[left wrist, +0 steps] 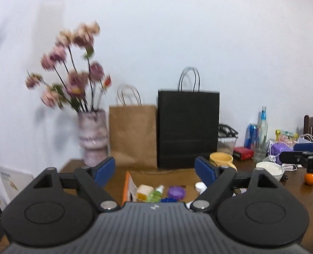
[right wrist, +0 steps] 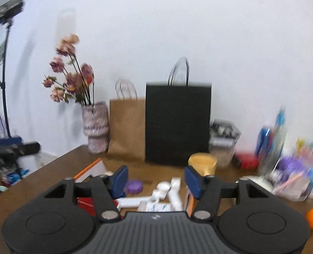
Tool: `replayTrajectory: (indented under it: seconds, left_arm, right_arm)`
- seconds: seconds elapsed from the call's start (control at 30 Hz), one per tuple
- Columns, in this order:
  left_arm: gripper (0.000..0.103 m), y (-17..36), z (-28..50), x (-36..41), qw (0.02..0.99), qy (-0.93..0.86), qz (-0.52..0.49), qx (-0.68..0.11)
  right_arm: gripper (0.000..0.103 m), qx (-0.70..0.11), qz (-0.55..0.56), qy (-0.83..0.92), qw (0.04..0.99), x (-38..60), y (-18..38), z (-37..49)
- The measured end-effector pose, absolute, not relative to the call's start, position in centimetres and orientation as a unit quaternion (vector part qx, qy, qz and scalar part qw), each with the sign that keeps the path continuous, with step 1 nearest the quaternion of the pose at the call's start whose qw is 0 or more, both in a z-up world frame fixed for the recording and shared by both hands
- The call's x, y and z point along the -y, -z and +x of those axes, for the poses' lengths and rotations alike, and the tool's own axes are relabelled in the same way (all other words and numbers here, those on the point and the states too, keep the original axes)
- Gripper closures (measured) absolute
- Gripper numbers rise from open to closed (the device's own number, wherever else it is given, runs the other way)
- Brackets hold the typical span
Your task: Organize rigid objects
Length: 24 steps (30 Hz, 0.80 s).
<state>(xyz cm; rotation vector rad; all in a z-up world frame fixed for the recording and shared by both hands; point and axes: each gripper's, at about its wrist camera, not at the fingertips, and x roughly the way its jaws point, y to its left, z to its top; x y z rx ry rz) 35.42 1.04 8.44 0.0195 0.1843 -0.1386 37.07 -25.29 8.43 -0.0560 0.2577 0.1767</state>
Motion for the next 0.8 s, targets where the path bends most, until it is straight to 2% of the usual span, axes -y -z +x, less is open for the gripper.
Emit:
replayTrajectory:
  seconds: [0.1,0.17,0.27,0.53,0.8]
  left_arm:
    - [0.012,-8.4,32.3,-1.7,0.996,0.064,0.003,-0.066]
    - [0.008,-7.9,30.0,-2.5,0.996,0.067,-0.017,-0.051]
    - [0.007,-6.9,26.8,-3.5,0.996,0.068,-0.033,-0.037]
    - [0.0,-5.3,20.9,-5.1,0.997,0.054,-0.038,-0.036]
    - [0.0,-3.9,14.6,-4.7,0.995,0.042,-0.025,-0.082]
  right_arm:
    - [0.021,-0.075,-0.038,-0.076,0.994,24.7,-7.3,33.8]
    - [0.019,-0.067,-0.015,-0.075,0.995,24.9,-6.3,32.1]
    - [0.019,-0.08,0.025,-0.074,0.994,25.4,-4.9,30.0]
    - [0.018,-0.085,0.02,-0.068,0.994,24.8,-3.3,24.4]
    - [0.018,-0.114,0.004,-0.067,0.991,23.6,-2.4,16.7]
